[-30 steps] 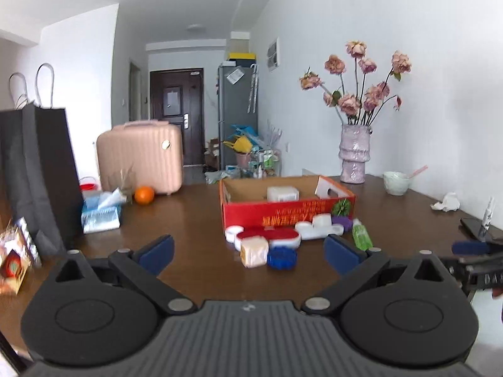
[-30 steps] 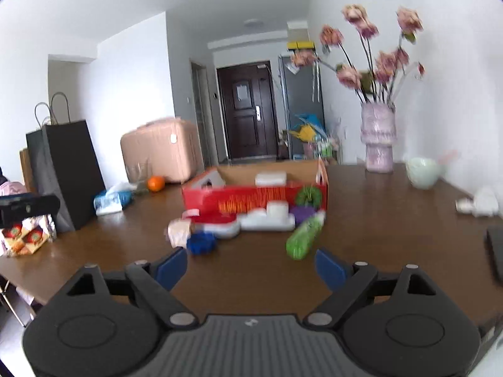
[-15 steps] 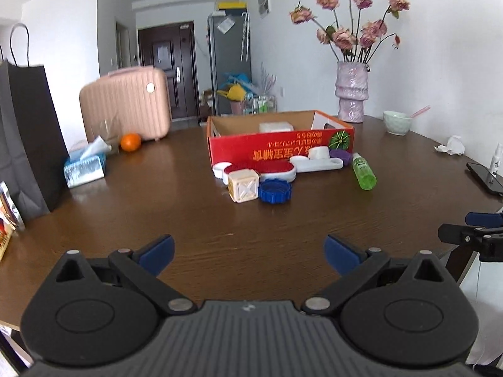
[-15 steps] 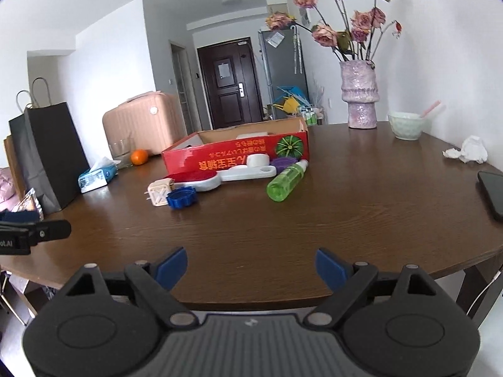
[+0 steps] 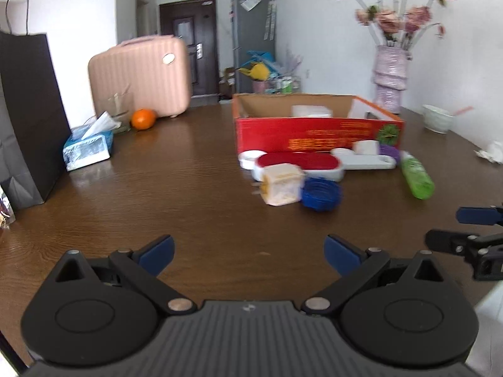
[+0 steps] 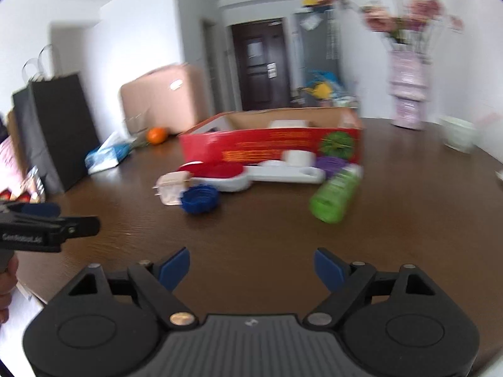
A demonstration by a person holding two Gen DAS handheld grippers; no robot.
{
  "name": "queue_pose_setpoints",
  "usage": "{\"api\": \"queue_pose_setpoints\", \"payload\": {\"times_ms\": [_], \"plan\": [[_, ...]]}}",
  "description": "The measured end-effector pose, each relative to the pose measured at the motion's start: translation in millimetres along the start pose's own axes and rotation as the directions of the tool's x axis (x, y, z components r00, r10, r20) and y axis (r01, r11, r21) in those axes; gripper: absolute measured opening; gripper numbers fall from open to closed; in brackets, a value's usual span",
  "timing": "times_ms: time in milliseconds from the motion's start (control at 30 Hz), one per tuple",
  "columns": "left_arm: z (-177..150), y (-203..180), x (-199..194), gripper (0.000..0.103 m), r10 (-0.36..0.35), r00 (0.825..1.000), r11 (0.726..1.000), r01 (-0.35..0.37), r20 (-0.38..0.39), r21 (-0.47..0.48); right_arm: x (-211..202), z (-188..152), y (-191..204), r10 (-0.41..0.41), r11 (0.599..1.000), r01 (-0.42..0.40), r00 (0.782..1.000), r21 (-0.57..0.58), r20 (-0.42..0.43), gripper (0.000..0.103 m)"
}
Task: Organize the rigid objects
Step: 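Grasp the blue screw cap with the right gripper while the left grasps the beige plug cube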
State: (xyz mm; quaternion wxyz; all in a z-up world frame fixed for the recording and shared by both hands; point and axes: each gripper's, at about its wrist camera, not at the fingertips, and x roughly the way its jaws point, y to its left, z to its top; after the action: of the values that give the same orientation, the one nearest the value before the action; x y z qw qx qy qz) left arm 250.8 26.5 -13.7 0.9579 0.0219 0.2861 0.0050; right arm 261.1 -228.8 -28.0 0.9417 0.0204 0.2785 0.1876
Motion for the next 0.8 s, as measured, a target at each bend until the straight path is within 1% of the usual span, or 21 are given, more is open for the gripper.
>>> {"api": "queue_pose_setpoints", "payload": {"times_ms": [67,167,267,333,367,433,467,500,533,600,667,700,733,800], "plan": [[5,9,11,0.103,0.017,1.000,1.000,-0.017,-0.013,-0.007,25,15,17,0.042,0.997,-0.043,0.999,-0.057,-0.021,0.081],[15,19,29,0.103,0.031,0.999,1.000,-0.031,-0.030,0.007,61,36,38,0.098,0.986,-0.103,0.994,-0.133,-0.042,0.080],[22,18,48,0.103,0.060,0.997,0.997,-0.058,-0.042,0.046,100,54,46,0.093,0.984,-0.102,0.994,-0.149,-0.064,0.080],[25,14,60,0.103,0.051,0.997,0.997,-0.047,-0.052,0.068,123,62,47,0.094,0.985,-0.105,0.992,-0.136,-0.087,0.077],[27,13,65,0.103,0.047,0.997,0.997,-0.043,-0.055,0.070,133,64,46,0.101,0.985,-0.114,0.989,-0.128,-0.104,0.074],[29,10,74,0.103,0.034,0.998,0.997,-0.030,-0.059,0.068,143,65,45,0.112,0.985,-0.126,0.986,-0.115,-0.122,0.058],[30,9,79,0.103,0.025,0.998,0.998,-0.021,-0.063,0.063,146,65,44,0.129,0.983,-0.144,0.984,-0.116,-0.127,0.054],[32,5,85,0.103,0.018,0.997,0.998,-0.014,-0.070,0.056,146,63,41,0.142,0.980,-0.158,0.981,-0.117,-0.135,0.053],[34,0,89,0.103,0.023,0.997,0.998,-0.020,-0.071,0.051,144,62,38,0.140,0.981,-0.155,0.981,-0.114,-0.131,0.053],[36,-13,97,0.103,0.035,0.998,0.999,-0.035,-0.044,0.019,133,61,24,0.095,0.990,-0.103,0.991,-0.093,-0.091,0.053],[40,-26,102,0.103,-0.002,1.000,1.000,0.002,-0.026,0.010,119,62,4,0.078,0.995,-0.082,0.995,-0.057,-0.064,0.053],[43,-31,105,0.103,-0.006,1.000,1.000,0.006,-0.016,0.003,110,63,-7,0.083,0.996,-0.084,0.995,-0.024,-0.052,0.053],[45,-36,107,0.103,0.001,1.000,1.000,-0.001,-0.006,-0.011,101,63,-16,0.086,0.996,-0.085,0.995,0.005,-0.041,0.053],[48,-44,115,0.103,0.046,0.999,0.998,-0.046,-0.005,-0.042,86,61,-30,0.075,0.997,-0.074,0.997,0.022,-0.018,0.053]]}}
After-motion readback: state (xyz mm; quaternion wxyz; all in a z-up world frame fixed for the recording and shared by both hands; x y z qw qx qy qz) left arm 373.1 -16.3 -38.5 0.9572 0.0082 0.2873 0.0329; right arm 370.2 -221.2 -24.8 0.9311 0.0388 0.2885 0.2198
